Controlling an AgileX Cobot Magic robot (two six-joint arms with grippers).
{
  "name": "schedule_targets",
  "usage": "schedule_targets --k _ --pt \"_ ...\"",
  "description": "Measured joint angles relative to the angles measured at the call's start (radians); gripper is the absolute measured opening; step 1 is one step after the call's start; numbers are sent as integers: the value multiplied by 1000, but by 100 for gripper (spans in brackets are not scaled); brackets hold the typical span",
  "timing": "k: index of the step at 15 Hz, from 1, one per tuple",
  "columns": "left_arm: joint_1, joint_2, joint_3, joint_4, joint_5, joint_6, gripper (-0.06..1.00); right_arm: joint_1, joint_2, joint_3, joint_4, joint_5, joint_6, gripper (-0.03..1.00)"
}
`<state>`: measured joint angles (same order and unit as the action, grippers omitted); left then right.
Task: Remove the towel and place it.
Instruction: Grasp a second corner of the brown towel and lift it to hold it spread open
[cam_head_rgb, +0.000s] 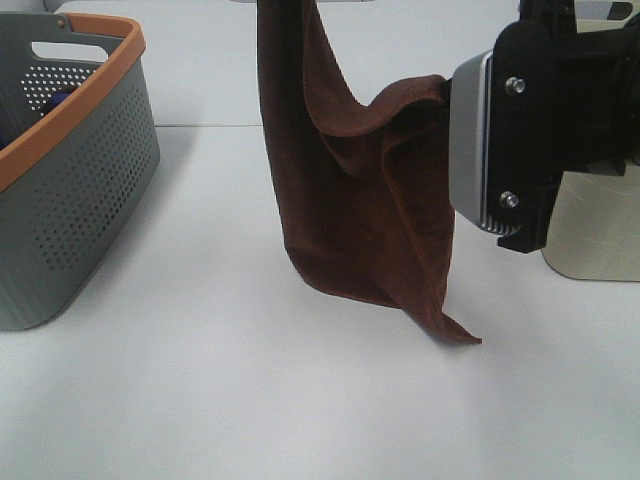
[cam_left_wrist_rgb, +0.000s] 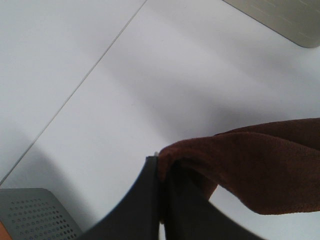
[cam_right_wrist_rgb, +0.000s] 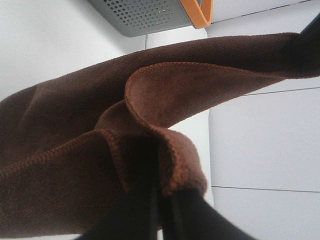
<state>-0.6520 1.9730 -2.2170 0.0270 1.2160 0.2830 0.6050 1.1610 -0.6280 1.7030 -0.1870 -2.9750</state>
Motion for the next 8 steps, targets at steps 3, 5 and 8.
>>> schedule_targets --k 3,5,8 --pt "0 0 0 -17 0 -15 0 0 -3 0 21 57 251 2" --pt "0 0 0 -18 0 -34 0 0 -23 0 25 96 496 2" --pt "0 0 0 -20 2 -77 0 0 -62 0 26 155 820 2"
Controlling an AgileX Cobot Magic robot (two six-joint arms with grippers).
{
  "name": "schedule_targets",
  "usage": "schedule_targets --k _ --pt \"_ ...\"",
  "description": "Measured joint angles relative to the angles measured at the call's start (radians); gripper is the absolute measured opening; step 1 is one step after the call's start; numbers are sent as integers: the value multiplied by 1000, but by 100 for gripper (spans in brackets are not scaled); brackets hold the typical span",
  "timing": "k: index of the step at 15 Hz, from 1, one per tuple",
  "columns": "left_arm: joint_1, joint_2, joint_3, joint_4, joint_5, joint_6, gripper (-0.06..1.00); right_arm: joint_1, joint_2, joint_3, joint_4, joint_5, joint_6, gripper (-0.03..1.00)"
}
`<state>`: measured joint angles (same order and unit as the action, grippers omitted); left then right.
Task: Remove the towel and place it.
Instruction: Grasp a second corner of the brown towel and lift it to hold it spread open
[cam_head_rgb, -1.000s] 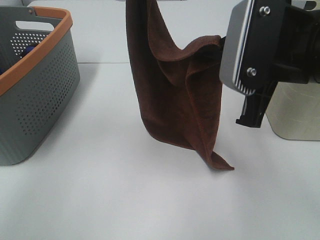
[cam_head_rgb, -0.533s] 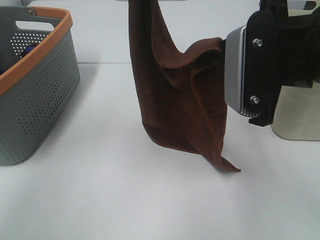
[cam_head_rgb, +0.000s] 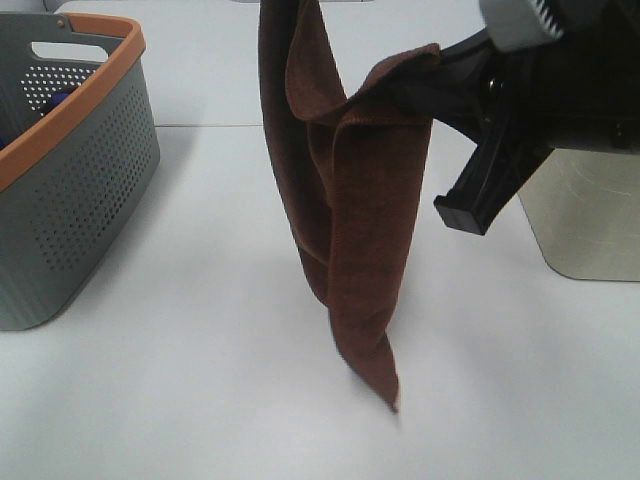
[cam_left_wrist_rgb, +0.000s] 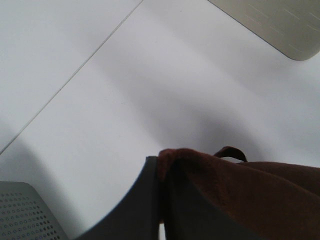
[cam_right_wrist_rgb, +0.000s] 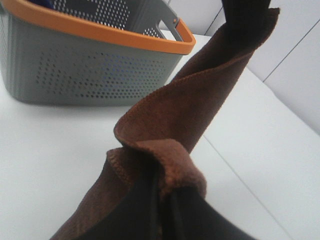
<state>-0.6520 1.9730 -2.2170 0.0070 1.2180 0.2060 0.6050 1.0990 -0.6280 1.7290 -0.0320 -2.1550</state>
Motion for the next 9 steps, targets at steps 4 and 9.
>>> schedule_targets --k 4,9 --pt "0 0 0 -1 0 -24 0 0 -49 0 1 58 281 2" --pt "0 0 0 -1 1 -27 0 0 -58 0 -166 313 552 2"
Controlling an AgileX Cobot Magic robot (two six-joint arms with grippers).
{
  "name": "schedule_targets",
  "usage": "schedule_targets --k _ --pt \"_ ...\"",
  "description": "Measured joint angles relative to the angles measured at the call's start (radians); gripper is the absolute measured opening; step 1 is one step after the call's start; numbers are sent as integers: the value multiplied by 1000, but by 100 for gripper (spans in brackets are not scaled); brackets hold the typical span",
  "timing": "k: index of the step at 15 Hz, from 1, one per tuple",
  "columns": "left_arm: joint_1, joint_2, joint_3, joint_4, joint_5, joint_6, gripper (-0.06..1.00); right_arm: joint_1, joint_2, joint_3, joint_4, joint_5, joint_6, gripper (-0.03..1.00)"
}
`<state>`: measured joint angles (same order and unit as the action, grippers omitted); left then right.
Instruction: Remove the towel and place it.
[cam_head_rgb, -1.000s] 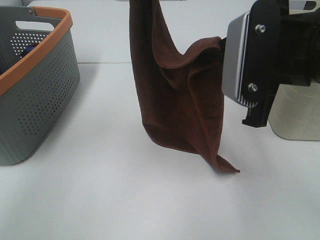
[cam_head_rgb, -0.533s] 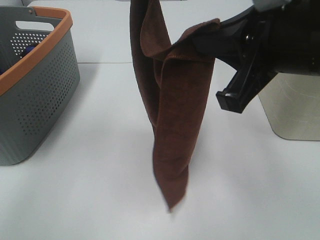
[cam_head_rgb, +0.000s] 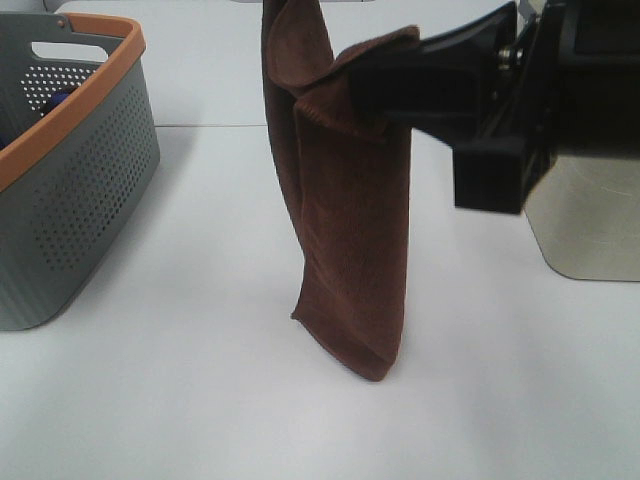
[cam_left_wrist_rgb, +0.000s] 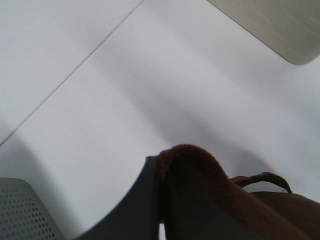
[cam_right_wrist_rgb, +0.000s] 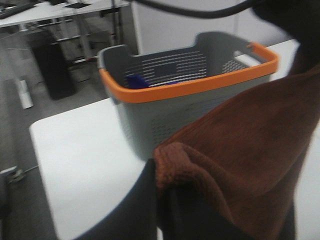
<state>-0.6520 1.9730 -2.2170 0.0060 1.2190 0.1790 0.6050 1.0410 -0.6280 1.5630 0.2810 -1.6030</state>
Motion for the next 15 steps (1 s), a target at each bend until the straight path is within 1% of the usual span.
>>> schedule_targets --k 1,2,4,5,6,7,8,9,10,12,13,15 --pt "0 0 0 0 0 0 0 0 0 0 -72 31 64 2" --pt "0 0 0 0 0 0 0 0 0 -10 -232 106 222 2" --pt "0 0 0 0 0 0 0 0 0 -69 -613 233 569 2" --pt "0 0 0 0 1 0 0 0 0 -114 -825 288 747 2" --pt "0 0 0 0 2 0 0 0 0 -158 -1002 338 929 2" --pt "0 0 0 0 2 0 0 0 0 -200 -1177 382 1080 2" --pt "0 0 0 7 2 0 0 0 0 -230 -1314 418 1183 2" --pt "0 0 0 13 2 0 0 0 0 -253 -1445 446 1253 2" --pt "0 0 0 24 2 0 0 0 0 -269 -1546 465 1298 2" --pt "0 -3 0 77 2 0 0 0 0 -300 -1731 466 1333 2" --pt "0 -3 0 107 2 0 0 0 3 -317 -1810 451 1335 2" --pt "0 -3 0 156 1 0 0 0 38 -335 -1925 367 1335 2"
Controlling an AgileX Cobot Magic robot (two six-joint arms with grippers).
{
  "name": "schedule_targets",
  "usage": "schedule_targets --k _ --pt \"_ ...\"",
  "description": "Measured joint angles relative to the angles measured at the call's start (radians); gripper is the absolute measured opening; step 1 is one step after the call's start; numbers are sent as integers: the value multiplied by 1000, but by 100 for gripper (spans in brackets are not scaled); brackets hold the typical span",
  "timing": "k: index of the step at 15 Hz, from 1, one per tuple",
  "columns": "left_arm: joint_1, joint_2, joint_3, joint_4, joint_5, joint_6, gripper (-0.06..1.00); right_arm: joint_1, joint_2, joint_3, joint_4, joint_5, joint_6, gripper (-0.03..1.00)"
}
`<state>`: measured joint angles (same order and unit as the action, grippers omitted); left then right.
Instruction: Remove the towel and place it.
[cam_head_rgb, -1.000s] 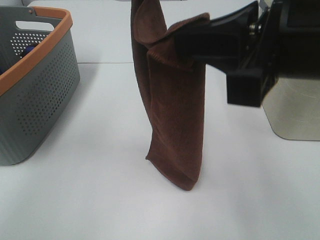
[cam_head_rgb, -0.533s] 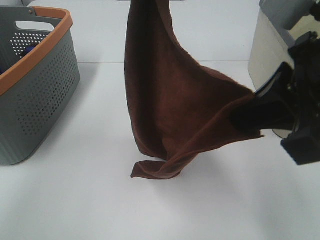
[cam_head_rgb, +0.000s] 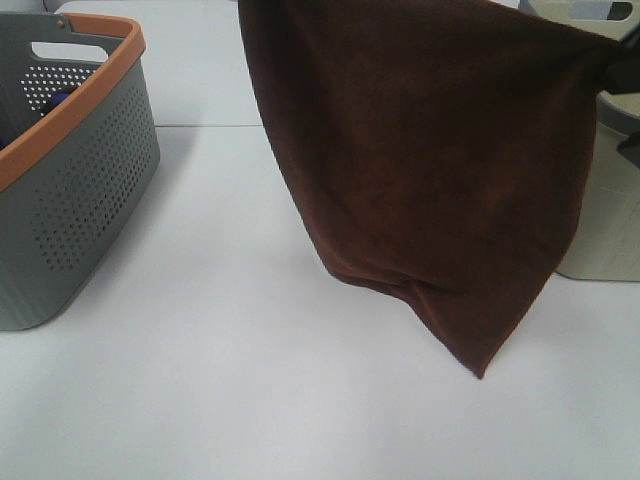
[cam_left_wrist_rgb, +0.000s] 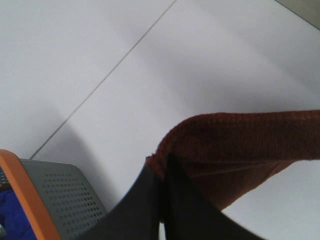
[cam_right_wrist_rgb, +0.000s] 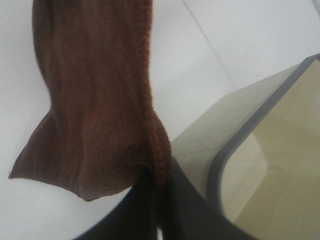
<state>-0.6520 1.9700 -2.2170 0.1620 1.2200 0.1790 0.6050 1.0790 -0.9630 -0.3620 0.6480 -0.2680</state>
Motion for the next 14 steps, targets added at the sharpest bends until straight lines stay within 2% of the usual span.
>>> schedule_targets --k 3,5,6,7,8,11,14 --pt "0 0 0 68 -103 -8 0 0 93 -1 -161 -188 5 2" --pt "0 0 0 143 -174 -24 0 0 145 -2 -301 -321 58 2" --pt "0 0 0 238 -245 -66 0 -2 208 -44 -478 -355 134 2" --pt "0 0 0 238 -245 -66 0 -2 208 -44 -478 -355 134 2" --pt "8 16 0 301 -306 -97 0 -41 283 -108 -589 -383 197 2" --pt "63 72 0 315 -427 -135 0 -134 383 -200 -623 -460 211 2" --pt "140 163 0 328 -607 -248 0 -214 528 -341 -628 -602 211 2"
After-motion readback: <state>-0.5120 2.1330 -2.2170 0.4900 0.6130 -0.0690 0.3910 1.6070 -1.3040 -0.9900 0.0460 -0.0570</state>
